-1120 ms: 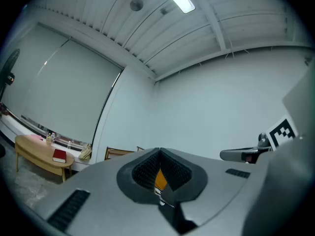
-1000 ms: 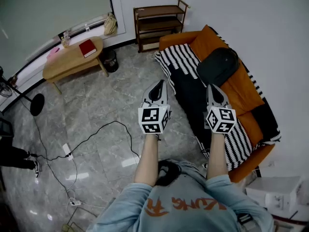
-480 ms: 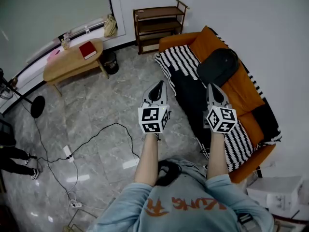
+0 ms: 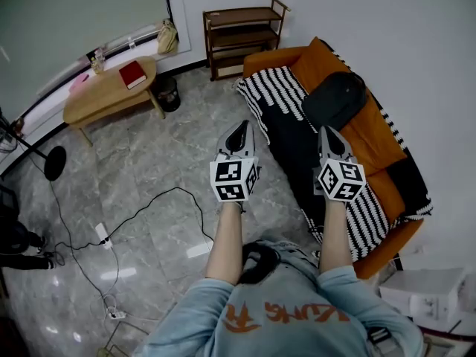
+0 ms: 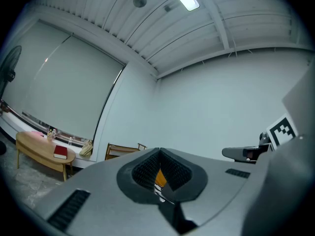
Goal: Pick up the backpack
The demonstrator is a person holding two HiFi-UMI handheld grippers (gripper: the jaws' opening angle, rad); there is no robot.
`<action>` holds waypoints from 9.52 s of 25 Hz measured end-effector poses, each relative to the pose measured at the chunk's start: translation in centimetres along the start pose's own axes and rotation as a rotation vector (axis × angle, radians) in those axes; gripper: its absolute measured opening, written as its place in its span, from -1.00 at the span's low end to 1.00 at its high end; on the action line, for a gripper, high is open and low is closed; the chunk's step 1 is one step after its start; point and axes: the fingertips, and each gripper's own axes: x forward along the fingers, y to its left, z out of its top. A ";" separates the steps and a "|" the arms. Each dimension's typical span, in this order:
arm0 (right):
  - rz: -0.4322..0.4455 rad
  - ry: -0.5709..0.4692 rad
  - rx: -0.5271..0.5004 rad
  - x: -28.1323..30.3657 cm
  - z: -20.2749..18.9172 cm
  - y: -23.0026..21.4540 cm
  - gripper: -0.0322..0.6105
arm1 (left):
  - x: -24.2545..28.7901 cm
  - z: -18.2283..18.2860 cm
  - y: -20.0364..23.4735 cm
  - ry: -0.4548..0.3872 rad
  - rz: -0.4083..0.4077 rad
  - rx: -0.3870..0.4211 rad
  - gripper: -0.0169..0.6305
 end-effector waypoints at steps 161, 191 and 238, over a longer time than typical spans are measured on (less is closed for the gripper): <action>-0.979 0.550 0.691 36.6 -38.8 -61.2 -0.90 | 84.3 -53.0 -18.5 1.044 -0.748 0.264 -0.89; -0.979 0.644 0.843 36.8 -44.5 -67.0 -0.26 | 90.3 -58.6 -22.3 1.104 -0.924 0.377 -0.27; -0.930 0.439 0.808 35.1 -29.9 -55.7 -0.76 | 80.6 -39.0 -15.9 0.954 -0.876 0.250 -0.67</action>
